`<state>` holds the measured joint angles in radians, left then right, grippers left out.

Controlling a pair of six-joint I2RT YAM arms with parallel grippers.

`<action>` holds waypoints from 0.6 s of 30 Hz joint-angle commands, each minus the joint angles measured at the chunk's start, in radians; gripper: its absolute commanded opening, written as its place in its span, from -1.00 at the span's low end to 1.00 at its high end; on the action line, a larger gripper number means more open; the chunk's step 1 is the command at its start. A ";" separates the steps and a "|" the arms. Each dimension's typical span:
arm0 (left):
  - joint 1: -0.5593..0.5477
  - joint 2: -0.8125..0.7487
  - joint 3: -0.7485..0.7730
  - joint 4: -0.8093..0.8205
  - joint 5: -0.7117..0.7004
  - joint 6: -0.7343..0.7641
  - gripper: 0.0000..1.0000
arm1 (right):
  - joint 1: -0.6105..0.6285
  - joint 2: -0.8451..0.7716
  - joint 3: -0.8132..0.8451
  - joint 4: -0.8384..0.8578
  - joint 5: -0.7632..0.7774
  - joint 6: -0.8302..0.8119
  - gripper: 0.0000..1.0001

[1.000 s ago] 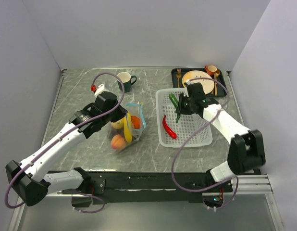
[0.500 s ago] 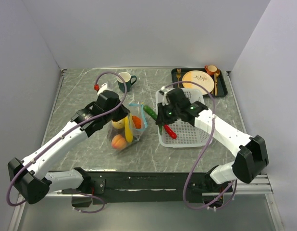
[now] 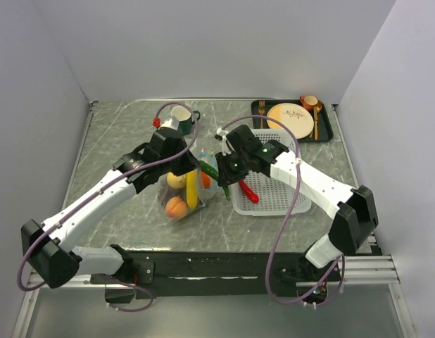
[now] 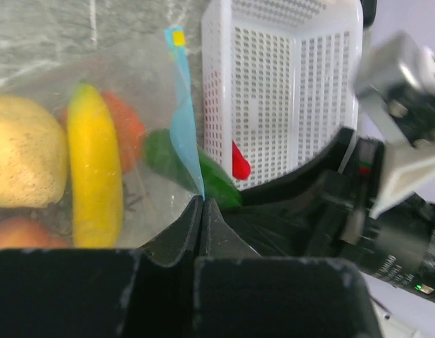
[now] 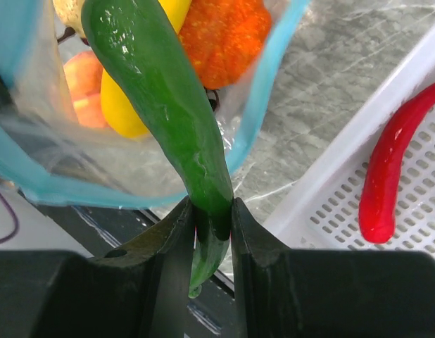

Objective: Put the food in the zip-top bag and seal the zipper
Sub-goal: Place the fake vegetable in the zipper food storage bag.

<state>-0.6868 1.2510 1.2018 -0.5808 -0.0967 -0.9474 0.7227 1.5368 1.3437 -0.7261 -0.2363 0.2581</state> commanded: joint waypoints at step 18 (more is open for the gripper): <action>-0.068 0.005 0.075 0.002 0.031 0.062 -0.99 | 0.000 0.207 0.278 -0.002 -0.032 0.030 -0.60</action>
<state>-0.7502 1.2980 1.2457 -0.5930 -0.0711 -0.9012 0.7296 1.6772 1.5398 -0.7864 -0.2230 0.2474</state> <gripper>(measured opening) 0.013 0.307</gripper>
